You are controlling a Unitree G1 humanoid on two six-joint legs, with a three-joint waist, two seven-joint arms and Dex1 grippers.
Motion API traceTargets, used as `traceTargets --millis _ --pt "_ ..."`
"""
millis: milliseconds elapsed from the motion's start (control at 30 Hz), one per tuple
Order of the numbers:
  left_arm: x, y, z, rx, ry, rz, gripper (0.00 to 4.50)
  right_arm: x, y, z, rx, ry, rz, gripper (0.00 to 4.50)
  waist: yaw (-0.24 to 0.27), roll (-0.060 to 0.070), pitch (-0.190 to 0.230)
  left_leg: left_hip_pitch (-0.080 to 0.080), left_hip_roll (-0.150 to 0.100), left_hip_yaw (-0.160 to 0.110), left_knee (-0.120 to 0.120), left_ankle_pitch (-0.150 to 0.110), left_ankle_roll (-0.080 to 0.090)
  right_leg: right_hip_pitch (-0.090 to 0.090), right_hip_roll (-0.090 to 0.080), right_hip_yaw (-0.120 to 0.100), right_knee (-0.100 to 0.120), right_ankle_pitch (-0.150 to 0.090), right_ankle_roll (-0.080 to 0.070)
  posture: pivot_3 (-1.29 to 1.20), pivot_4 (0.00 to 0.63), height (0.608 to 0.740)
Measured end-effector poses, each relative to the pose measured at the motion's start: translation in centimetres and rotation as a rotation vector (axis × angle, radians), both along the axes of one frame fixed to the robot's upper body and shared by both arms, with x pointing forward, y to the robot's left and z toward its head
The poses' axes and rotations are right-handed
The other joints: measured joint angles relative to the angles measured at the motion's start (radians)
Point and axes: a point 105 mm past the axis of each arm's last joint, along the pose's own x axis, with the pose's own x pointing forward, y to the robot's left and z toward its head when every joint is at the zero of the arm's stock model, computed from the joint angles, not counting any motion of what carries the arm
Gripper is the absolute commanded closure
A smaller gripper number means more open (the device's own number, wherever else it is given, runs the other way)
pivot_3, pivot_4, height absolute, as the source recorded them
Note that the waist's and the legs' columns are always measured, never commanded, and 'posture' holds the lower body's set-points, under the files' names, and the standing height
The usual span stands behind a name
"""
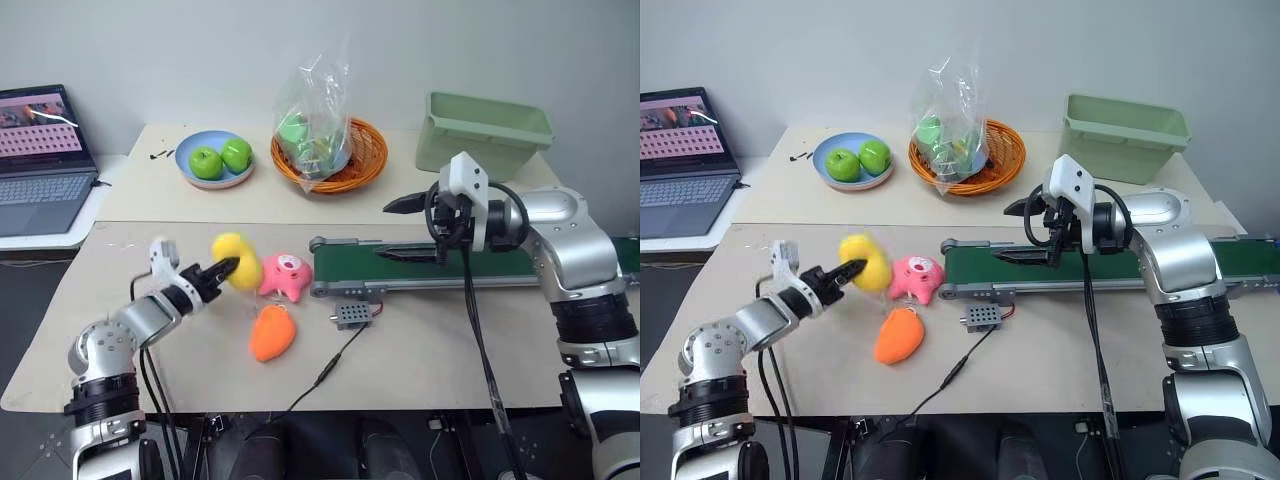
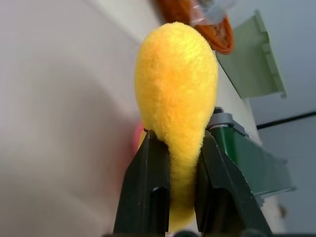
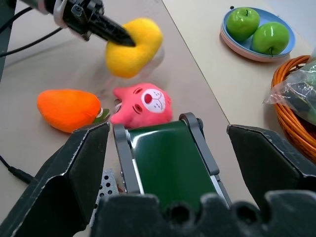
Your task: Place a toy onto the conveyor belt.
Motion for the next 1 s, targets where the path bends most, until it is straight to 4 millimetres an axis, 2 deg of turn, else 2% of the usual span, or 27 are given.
traceTargets --millis 67,133,233,333,400,567,667,800,1000 --pt "0.3 -0.7 1.9 0.214 -0.144 -0.034 3.89 0.0 0.0 0.0 0.0 0.0 0.0 0.0 0.0 0.0 0.0 0.0 0.0 0.0 -0.001 0.0 0.0 0.0 0.0 0.0 -0.001 0.0 0.0 0.0 0.15 0.74" --pt "0.3 -1.2 2.3 0.438 -0.253 -0.067 3.89 0.0 0.0 0.0 0.0 0.001 -0.001 0.0 0.0 0.0 0.0 0.0 0.0 0.001 -0.002 0.0 0.0 0.0 0.0 0.0 -0.001 0.0 0.0 0.0 0.15 0.74" --pt "0.3 -1.8 2.2 0.661 -0.373 -0.111 3.89 0.0 0.0 0.0 0.0 0.001 -0.002 0.0 -0.001 0.0 0.0 0.0 0.001 0.002 -0.004 0.0 0.0 -0.001 0.0 0.001 -0.001 0.0 0.0 0.0 0.15 0.74" --pt "-0.8 -2.0 1.3 1.066 -0.569 -0.23 3.89 0.1 -0.1 -0.1 0.0 0.002 -0.004 0.0 -0.004 0.0 0.0 0.001 0.001 0.003 -0.009 0.0 0.0 -0.003 0.0 0.001 -0.001 0.0 0.0 0.0 0.15 0.74" --pt "-1.3 -2.5 0.7 1.219 -0.694 -0.294 3.89 0.1 -0.1 -0.1 0.0 0.003 -0.006 0.0 0.0 0.001 0.0 0.001 0.001 0.003 -0.009 0.001 -0.001 -0.003 0.0 0.001 -0.001 0.0 0.0 0.0 0.15 0.74" --pt "-2.4 -2.3 -1.1 1.426 -0.905 -0.369 3.89 0.2 -0.1 -0.1 -0.002 -0.003 -0.006 0.0 0.002 0.001 0.0 0.0 0.002 0.003 -0.009 0.001 0.0 -0.003 0.0 0.001 0.0 0.0 0.0 0.0 0.15 0.74" --pt "-3.2 -3.0 -0.9 1.54 -1.123 -0.39 3.89 0.2 -0.1 -0.2 -0.004 -0.002 -0.01 0.0 0.004 0.001 0.0 0.0 0.002 0.003 -0.009 0.001 0.0 -0.003 0.0 0.0 0.0 0.0 0.0 0.0 0.15 0.74" --pt "-3.2 -4.3 0.1 1.548 -1.298 -0.369 3.89 0.2 -0.2 -0.2 -0.007 -0.003 -0.012 0.0 0.009 0.001 0.0 0.0 0.002 0.003 -0.009 0.001 0.0 -0.003 0.0 0.0 0.001 0.0 0.0 0.0 0.15 0.74" --pt "-1.7 -6.8 0.2 1.502 -1.419 -0.394 3.89 0.4 -0.6 -0.2 -0.02 -0.001 -0.027 0.0 0.011 0.001 0.0 0.0 0.001 0.003 -0.009 0.001 0.0 -0.002 0.0 -0.001 0.001 0.0 0.0 0.0 0.15 0.74"
